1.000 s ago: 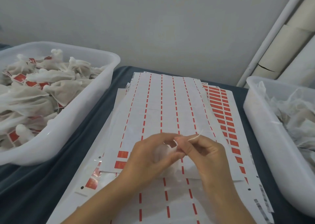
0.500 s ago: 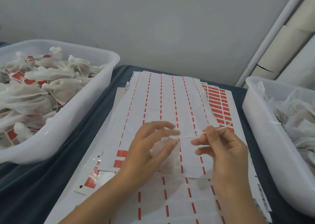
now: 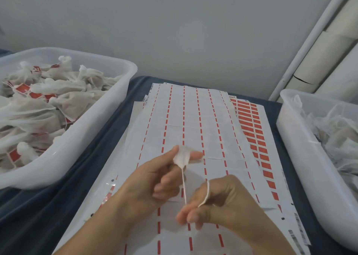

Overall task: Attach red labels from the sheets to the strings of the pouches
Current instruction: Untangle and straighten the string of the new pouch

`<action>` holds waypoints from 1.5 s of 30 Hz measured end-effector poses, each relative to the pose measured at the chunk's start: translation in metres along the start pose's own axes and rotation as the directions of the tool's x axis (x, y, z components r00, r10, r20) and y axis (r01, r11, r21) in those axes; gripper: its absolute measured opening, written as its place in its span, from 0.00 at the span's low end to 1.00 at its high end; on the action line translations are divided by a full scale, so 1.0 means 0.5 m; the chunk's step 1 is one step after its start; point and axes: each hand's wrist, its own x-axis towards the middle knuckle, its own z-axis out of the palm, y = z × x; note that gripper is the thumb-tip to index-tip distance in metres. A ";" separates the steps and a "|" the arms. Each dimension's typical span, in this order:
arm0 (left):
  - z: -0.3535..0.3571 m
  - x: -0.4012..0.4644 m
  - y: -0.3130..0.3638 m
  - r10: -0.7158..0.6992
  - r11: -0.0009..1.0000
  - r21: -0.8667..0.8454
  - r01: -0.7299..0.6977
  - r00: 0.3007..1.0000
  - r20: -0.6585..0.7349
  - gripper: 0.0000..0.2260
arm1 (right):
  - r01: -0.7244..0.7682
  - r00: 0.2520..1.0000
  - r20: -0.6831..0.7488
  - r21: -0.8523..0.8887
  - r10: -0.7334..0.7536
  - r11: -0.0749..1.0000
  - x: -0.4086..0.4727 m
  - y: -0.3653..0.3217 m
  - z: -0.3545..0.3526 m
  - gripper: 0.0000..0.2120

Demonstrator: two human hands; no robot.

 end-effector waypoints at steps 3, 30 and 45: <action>0.000 -0.007 0.013 0.034 0.991 -0.131 -0.023 0.996 0.082 0.12 | 0.014 0.998 -0.067 0.017 -0.013 1.000 0.001 -0.007 -0.008 0.02; 0.014 -0.007 0.016 -0.022 0.990 -0.140 0.020 1.000 -0.014 0.14 | 0.042 0.754 -0.632 -0.222 -0.177 0.974 0.019 0.038 -0.017 0.09; 0.026 0.006 0.004 -0.165 0.797 0.567 0.208 0.978 -0.127 0.10 | -0.041 0.772 -0.548 -0.549 -0.322 0.835 0.025 0.063 0.014 0.19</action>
